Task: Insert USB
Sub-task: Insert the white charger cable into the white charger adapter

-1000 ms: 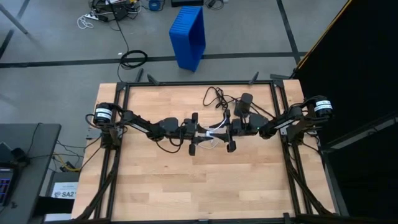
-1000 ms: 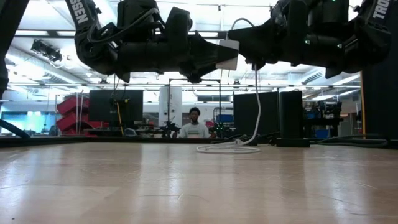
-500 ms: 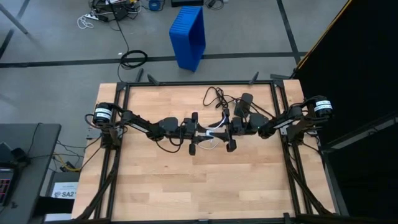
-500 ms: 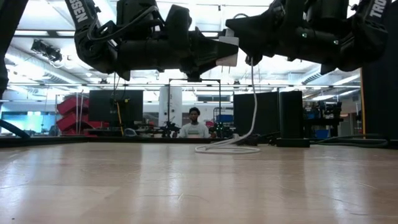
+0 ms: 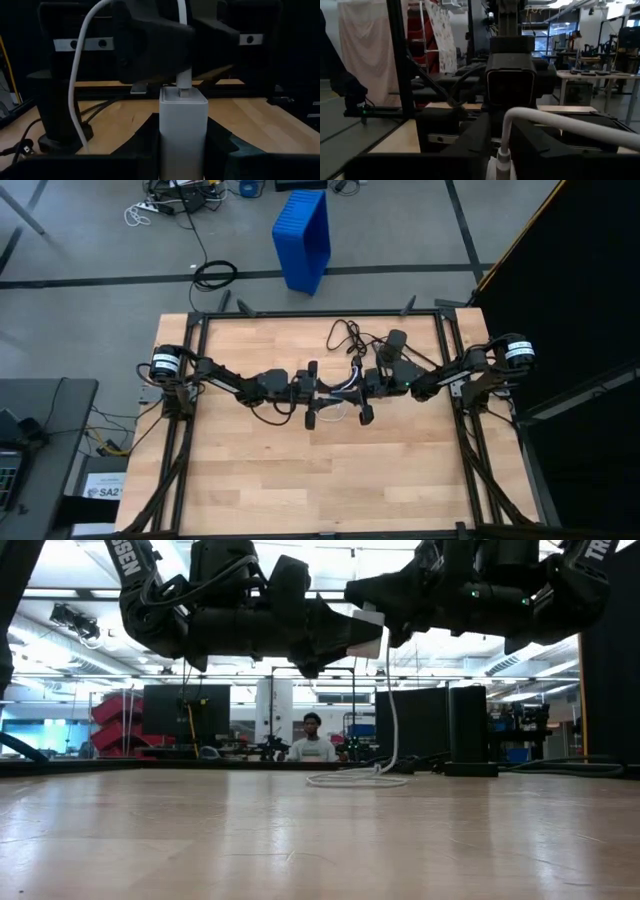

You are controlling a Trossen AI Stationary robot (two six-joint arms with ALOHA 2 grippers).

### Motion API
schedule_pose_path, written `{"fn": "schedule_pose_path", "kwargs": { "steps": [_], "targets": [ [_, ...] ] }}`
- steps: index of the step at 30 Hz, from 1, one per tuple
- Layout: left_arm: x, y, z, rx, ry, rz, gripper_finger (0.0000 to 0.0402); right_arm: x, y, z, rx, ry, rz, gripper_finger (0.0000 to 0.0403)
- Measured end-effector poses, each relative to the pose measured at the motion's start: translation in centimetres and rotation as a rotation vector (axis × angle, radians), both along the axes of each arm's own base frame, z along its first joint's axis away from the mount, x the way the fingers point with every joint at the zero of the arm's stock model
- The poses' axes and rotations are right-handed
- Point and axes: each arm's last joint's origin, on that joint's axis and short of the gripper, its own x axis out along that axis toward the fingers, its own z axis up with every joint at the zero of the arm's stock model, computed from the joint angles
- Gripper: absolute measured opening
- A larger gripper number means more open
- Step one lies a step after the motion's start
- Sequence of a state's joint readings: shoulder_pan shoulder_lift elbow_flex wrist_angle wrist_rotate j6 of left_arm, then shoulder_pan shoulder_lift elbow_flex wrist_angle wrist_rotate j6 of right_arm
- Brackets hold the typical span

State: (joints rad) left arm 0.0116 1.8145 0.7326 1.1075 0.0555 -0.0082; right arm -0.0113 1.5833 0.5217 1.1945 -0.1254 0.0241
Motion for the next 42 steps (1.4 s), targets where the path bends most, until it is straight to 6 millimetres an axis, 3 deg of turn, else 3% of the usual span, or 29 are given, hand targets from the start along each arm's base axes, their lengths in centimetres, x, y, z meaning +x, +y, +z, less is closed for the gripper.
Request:
{"fn": "schedule_pose_path", "kwargs": {
  "steps": [16,25,42],
  "targets": [
    [0.0,0.0,-0.3,-0.001,0.017,0.006,0.0070,0.1,0.1,-0.6,-0.020,0.067,-0.048,0.0001],
    [0.3,-0.3,0.7,0.000,-0.068,-0.004,0.0070,0.1,0.8,-0.4,-0.057,0.058,-0.070,0.0000],
    [-0.4,-0.4,0.6,0.000,-0.117,-0.001,0.0070,-0.1,0.9,-0.1,-0.043,0.073,-0.058,0.0001]
  ]
}}
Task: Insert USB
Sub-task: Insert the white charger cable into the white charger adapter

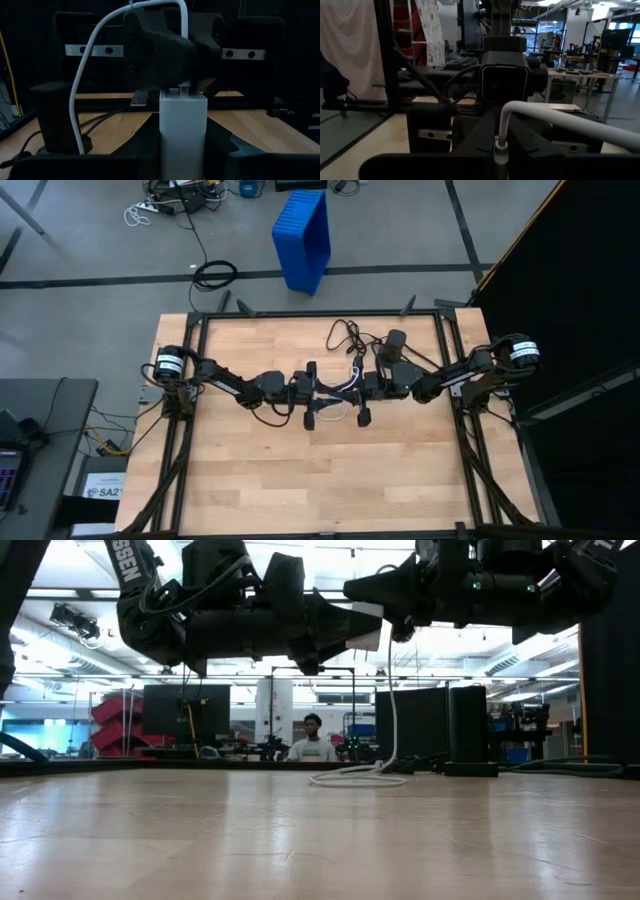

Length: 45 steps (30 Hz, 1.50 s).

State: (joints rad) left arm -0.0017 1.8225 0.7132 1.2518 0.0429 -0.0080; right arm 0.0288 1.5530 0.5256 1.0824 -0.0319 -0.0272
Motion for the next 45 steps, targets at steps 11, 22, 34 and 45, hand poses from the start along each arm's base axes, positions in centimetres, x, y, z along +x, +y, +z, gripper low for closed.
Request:
{"fn": "schedule_pose_path", "kwargs": {
  "steps": [11,22,34,45],
  "targets": [
    [0.2,0.1,0.2,-0.010,0.023,0.021,0.0070,-0.5,0.0,1.0,0.011,-0.067,0.047,0.0093],
    [0.2,0.1,0.1,-0.009,0.041,0.022,0.0070,-0.9,-0.4,1.7,0.020,-0.056,0.044,0.0163],
    [0.3,0.1,-0.5,-0.005,0.092,0.022,0.0070,-0.8,-1.1,1.3,0.029,-0.005,0.007,0.0115],
    [0.3,0.2,-0.7,-0.005,0.113,0.023,0.0070,-0.8,-1.2,1.1,0.024,0.017,0.022,0.0081]
  ]
}}
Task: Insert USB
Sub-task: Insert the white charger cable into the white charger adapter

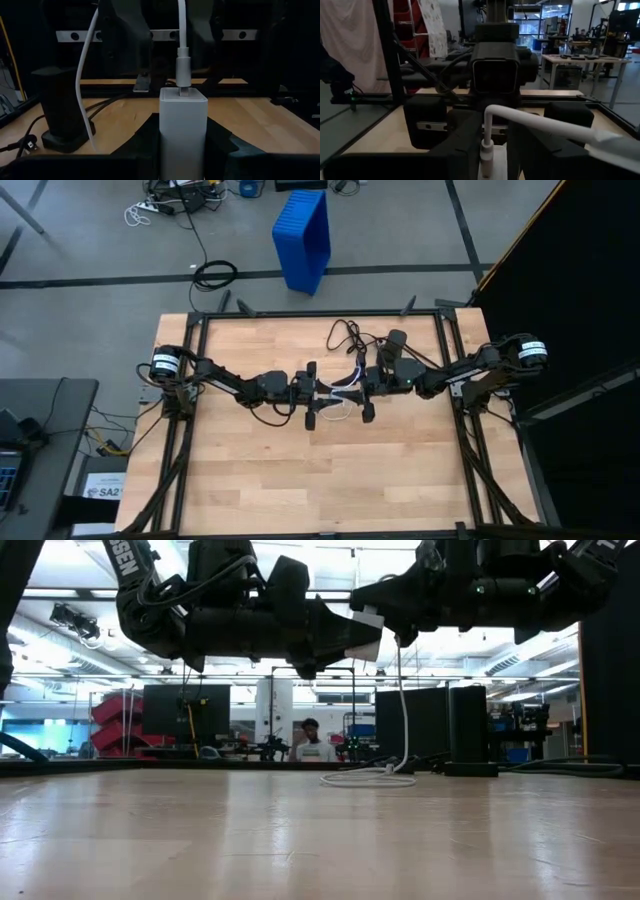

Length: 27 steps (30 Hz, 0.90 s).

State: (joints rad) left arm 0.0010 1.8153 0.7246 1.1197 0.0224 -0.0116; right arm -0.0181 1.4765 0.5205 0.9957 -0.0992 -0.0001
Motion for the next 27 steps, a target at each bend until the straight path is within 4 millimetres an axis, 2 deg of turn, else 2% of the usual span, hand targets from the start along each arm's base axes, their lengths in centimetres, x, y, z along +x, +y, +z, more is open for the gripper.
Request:
{"fn": "schedule_pose_path", "kwargs": {
  "steps": [5,13,20,27],
  "targets": [
    [0.0,0.0,-0.1,0.000,0.004,0.000,0.0070,-0.3,0.2,0.2,0.005,-0.002,0.057,0.0089],
    [0.0,0.0,-0.1,0.000,0.005,0.004,0.0070,-2.8,0.1,0.8,0.025,-0.067,0.005,0.0108],
    [0.2,0.1,0.2,-0.001,-0.004,0.021,0.0070,-2.1,0.3,-0.7,0.025,-0.028,0.004,0.0104],
    [0.5,0.1,0.2,-0.001,0.020,0.020,0.0070,-1.7,0.2,-1.2,0.029,-0.047,-0.035,0.0076]
  ]
}}
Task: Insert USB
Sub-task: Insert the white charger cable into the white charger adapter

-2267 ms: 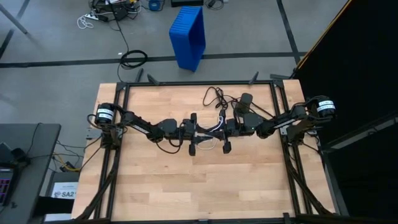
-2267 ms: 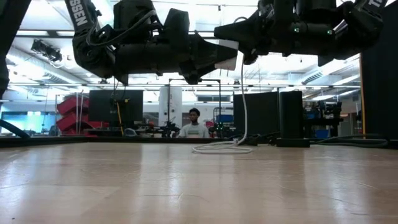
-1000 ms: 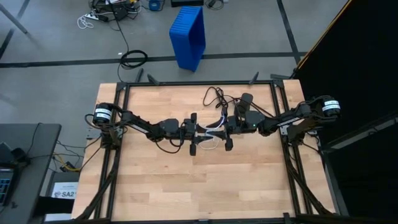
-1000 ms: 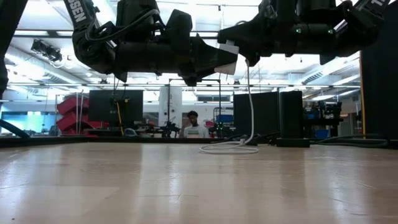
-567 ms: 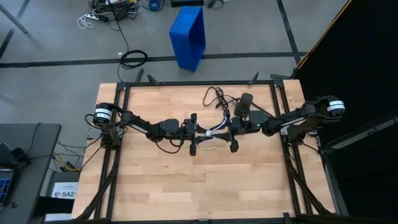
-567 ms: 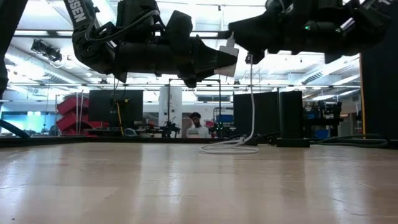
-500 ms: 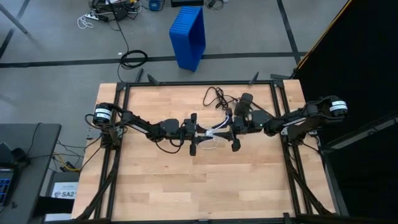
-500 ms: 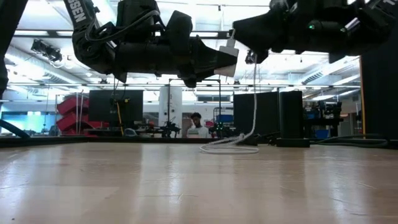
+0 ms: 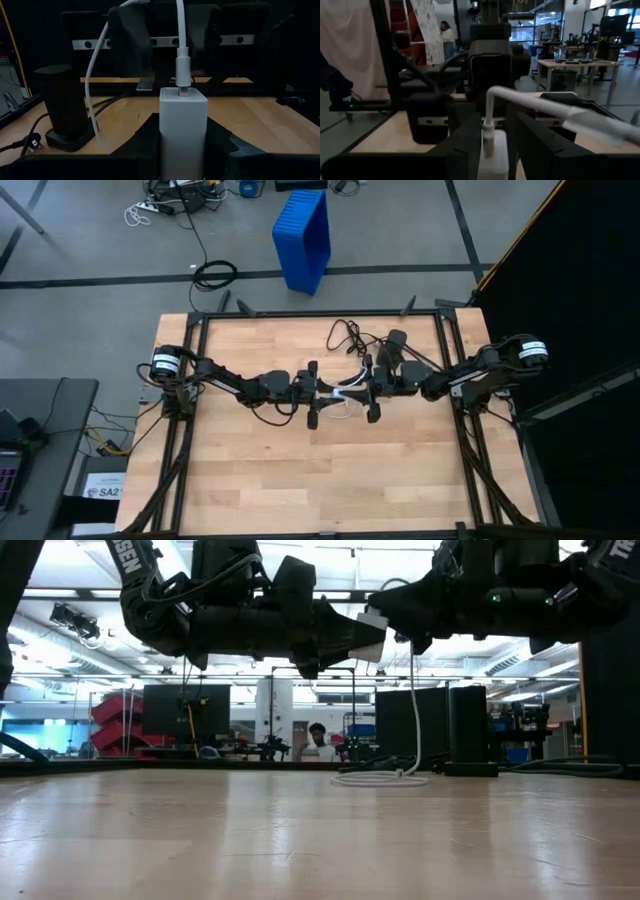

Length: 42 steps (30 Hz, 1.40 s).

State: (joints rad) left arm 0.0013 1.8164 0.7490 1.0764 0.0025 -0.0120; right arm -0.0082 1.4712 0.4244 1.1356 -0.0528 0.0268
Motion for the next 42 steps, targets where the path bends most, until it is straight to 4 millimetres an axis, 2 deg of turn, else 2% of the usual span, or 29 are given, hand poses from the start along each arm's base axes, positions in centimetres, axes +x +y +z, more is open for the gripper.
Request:
{"fn": "schedule_pose_path", "kwargs": {
  "steps": [10,29,36,42],
  "targets": [
    [0.0,0.0,-0.1,0.002,0.012,0.001,0.0070,0.0,0.0,0.0,0.003,0.007,0.004,0.0005],
    [0.0,0.2,-0.2,-0.044,0.015,-0.004,0.0070,0.1,0.2,-0.6,-0.039,0.076,0.052,0.0001],
    [0.0,0.3,-0.3,-0.080,0.018,-0.010,0.0070,0.0,1.2,-0.8,-0.101,0.092,0.054,0.0000],
    [0.0,0.4,-0.2,-0.101,0.010,-0.006,0.0070,0.0,1.3,-1.0,-0.108,0.105,0.034,0.0000]
  ]
}}
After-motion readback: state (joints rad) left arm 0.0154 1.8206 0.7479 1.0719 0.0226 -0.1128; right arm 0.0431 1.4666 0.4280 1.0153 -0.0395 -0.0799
